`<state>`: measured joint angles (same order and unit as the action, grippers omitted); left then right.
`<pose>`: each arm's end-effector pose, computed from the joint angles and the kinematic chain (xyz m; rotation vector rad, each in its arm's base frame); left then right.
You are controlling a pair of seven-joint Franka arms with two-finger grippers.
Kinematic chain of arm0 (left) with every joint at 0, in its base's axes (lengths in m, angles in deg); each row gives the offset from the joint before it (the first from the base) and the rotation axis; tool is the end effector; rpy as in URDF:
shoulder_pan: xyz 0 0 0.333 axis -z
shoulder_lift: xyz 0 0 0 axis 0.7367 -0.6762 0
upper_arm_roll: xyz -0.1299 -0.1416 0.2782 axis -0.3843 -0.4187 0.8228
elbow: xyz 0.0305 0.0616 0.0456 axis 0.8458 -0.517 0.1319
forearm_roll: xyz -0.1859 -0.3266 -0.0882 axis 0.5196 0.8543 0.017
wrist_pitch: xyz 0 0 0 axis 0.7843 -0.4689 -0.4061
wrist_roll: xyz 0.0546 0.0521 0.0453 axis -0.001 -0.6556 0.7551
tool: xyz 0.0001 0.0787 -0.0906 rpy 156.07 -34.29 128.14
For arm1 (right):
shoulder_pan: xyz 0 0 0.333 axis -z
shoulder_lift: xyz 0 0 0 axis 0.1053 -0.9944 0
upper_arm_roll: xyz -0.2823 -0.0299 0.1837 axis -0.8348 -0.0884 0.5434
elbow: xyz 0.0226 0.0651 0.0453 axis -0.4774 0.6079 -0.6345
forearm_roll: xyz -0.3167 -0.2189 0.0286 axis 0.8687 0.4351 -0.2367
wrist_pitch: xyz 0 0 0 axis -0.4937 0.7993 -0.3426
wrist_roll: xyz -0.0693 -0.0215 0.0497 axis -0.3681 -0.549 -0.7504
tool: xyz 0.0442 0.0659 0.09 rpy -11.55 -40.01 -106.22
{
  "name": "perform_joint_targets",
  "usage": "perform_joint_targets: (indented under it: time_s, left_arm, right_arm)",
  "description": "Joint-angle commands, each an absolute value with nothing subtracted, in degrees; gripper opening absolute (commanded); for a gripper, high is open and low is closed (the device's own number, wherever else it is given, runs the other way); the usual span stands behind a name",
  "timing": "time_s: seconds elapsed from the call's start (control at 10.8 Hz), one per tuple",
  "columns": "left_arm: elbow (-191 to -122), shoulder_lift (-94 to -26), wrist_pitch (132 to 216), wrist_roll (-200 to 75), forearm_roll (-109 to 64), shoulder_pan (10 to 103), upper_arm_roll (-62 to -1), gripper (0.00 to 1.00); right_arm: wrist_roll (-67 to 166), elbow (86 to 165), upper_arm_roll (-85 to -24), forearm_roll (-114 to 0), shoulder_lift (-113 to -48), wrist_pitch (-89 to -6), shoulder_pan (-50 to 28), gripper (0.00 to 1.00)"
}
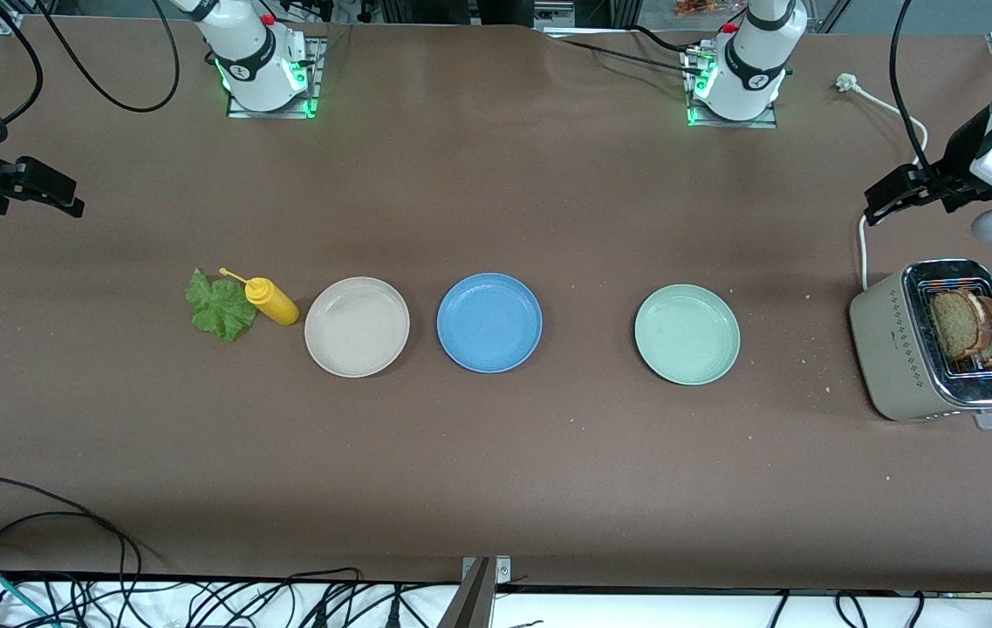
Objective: Make sandwich in blue plate with both arms
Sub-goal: 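Move the left gripper over the toaster and lower onto a bread slice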
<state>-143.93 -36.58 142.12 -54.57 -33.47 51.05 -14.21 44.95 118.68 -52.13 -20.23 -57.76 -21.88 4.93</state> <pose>0.5486 -0.0376 0.6336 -3.0857 -0.2745 0.0840 0.5479 -0.0180 0.6115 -3.1381 0.0437 0.0830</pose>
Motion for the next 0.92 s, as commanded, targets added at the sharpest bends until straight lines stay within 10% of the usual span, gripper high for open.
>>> perform_joint_targets:
  time_s: [0.0,0.83]
  left_arm:
    - [-142.4,-37.4,141.1,-57.4,-31.6,49.6,-13.9,1.00]
    - [-140.7,-50.0,142.1,-57.4,-32.4,46.3,-12.5,1.00]
  right_arm:
    - [44.7,117.6,-51.8,-19.9,-57.6,-20.6,5.1,1.00]
    - [44.7,117.6,-51.8,-19.9,-57.6,-20.6,5.1,1.00]
